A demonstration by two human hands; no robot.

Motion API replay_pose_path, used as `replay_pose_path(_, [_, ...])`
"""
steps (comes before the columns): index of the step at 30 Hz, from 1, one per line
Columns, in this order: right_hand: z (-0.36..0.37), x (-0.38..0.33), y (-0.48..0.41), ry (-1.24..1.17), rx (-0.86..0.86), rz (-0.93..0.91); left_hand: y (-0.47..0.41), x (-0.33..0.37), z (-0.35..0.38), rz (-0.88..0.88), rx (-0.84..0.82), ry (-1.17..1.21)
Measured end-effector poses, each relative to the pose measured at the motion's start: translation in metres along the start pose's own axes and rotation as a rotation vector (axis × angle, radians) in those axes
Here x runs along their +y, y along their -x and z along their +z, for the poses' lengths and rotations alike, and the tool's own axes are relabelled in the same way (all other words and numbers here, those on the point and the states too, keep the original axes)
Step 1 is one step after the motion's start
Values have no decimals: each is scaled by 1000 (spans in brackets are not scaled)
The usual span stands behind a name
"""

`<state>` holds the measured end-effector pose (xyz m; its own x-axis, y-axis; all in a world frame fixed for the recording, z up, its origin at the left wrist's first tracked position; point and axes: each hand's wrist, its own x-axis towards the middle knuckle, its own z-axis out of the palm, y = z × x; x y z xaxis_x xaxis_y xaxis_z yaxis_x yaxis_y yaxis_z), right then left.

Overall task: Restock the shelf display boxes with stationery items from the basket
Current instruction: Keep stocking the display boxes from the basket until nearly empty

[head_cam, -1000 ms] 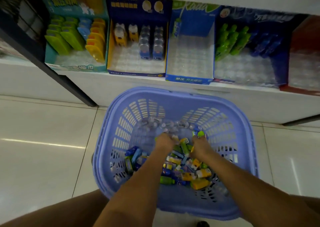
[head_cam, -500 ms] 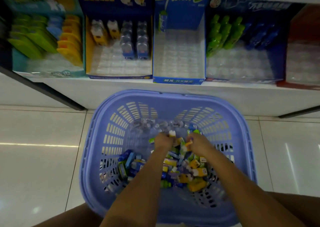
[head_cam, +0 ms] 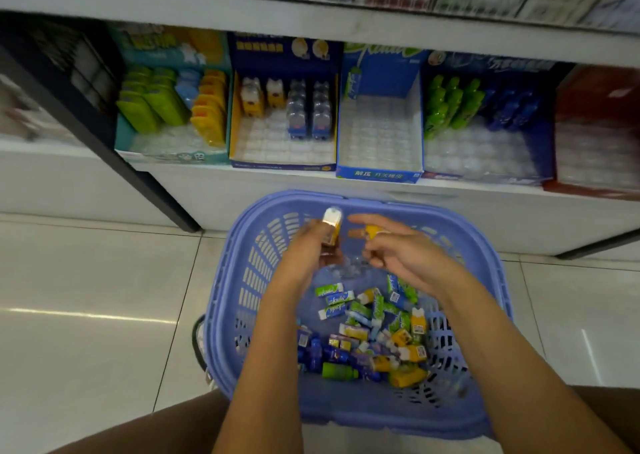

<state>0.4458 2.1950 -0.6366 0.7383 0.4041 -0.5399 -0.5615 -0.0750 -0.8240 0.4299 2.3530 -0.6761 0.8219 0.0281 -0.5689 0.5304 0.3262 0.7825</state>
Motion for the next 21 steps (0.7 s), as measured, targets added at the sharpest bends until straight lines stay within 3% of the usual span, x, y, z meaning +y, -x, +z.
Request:
replay_pose_path(4, [31,-50,5,258,36,-245,24,41,-20,220,79,42])
replay_pose_path(9, [65,-109,-27,678,347,-590,43,68,-44,391,164,171])
replay_pose_path(12, [85,-133,-59,920,432,-755,48,73,-56,437,199,212])
replay_pose_path(21, [103,-161,-145,1386,416,-636,43,79,-74,366,255,410])
